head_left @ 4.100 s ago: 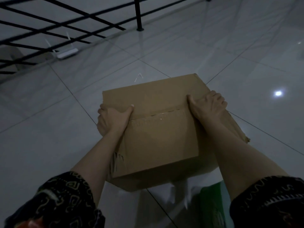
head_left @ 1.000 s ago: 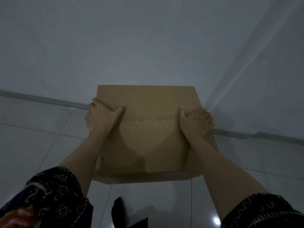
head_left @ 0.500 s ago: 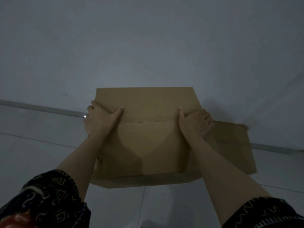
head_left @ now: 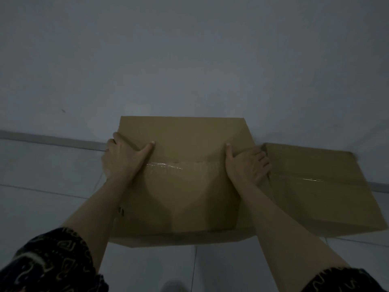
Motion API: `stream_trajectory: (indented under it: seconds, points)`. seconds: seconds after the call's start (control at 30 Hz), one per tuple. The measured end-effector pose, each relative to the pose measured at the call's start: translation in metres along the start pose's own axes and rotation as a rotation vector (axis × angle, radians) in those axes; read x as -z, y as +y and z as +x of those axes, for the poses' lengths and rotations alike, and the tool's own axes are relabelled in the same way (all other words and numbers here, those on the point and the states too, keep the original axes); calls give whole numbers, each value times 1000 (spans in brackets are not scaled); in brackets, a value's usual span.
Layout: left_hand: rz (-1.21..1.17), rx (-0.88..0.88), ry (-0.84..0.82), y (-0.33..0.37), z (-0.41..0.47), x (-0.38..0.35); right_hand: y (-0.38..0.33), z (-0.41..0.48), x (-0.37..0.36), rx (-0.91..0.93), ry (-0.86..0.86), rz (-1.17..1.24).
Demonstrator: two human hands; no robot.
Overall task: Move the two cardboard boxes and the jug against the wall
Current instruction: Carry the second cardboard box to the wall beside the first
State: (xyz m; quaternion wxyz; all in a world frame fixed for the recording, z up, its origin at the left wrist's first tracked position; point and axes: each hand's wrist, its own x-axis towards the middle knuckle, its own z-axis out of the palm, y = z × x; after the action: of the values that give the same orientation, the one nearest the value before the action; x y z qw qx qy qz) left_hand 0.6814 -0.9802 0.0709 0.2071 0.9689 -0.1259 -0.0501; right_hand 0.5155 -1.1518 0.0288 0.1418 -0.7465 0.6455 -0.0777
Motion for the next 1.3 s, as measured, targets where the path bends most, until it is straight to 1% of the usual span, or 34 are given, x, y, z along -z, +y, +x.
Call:
stream_trajectory:
  seconds: [0.1,0.3,0.5,0.67,0.77,0.83,0.9,1.0,1.07,1.17,1.3]
  points:
    - [-26,-18,-16,-13,10,-64,22,14,-57,-23,0,-7]
    - [-99,-73,-37,-33,28,-192,67,48,-163,-77,56,15]
    - [-116,-113,-25,-44,40,-260,90,75,-217,-77,125,-23]
    - [-122,-151,-12,-38,52,-285,93,93,-231,-65,193,0]
    - [-175,-165,-36,-35,56,-290,96,98,-234,-83,209,-13]
    - [-207,-202,-96,-38,59,-287,95,98,-235,-95,218,-10]
    - [-225,-250,-189,-46,58,-278,96,99,-232,-107,215,-22]
    - [-249,-272,-283,-70,48,-262,96,93,-226,-96,188,-33]
    - [-205,-311,-299,-87,34,-255,95,86,-221,-18,208,-37]
    - [-172,-314,-355,-106,13,-250,88,73,-215,233,233,-117]
    - [-172,-269,-343,-112,3,-253,81,47,-223,528,121,-124]
